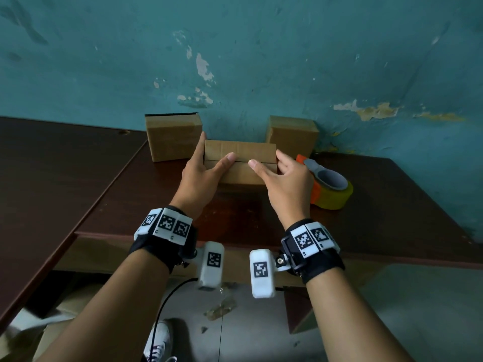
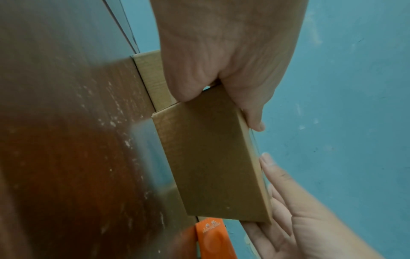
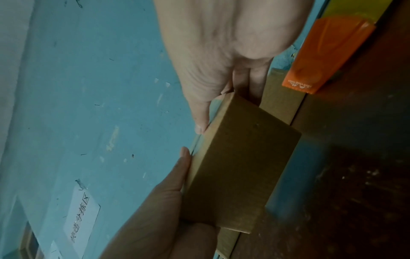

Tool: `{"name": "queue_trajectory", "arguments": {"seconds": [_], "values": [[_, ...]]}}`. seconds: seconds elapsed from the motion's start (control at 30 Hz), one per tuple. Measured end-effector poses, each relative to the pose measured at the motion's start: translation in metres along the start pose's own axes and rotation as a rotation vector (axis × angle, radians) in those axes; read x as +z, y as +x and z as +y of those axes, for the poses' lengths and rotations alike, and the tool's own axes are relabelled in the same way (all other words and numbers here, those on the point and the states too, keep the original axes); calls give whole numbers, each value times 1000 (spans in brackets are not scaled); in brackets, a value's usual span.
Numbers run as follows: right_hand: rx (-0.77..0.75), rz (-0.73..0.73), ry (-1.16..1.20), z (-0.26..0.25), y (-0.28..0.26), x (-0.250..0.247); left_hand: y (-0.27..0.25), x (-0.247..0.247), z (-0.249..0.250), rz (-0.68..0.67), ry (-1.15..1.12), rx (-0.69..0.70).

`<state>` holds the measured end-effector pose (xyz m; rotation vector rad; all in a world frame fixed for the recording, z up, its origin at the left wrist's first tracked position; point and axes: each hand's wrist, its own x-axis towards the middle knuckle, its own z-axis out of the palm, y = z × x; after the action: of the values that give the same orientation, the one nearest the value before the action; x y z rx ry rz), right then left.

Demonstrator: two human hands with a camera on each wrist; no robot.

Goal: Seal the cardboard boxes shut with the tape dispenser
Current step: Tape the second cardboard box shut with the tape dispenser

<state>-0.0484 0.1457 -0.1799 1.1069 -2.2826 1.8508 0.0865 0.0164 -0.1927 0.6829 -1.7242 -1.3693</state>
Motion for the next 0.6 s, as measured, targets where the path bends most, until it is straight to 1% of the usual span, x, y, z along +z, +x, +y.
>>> {"name": "queue_trajectory", "arguments": {"seconds": [0.17,0.3,0.4,0.5,0.6], "values": [[29,-24,33,-3,2,-14,-5,5,3,-23,-59,-1],[41,-65,110,-2,5,-24,-7,5,13,8,-103,6],[38,-77,183,-1,6,-29,-7,1,16,4,-158,23],[34,-80,253,0,7,-28,-7,-2,14,26,-152,56],[29,-72,269,2,9,-27,-8,0,11,46,-149,80]]}}
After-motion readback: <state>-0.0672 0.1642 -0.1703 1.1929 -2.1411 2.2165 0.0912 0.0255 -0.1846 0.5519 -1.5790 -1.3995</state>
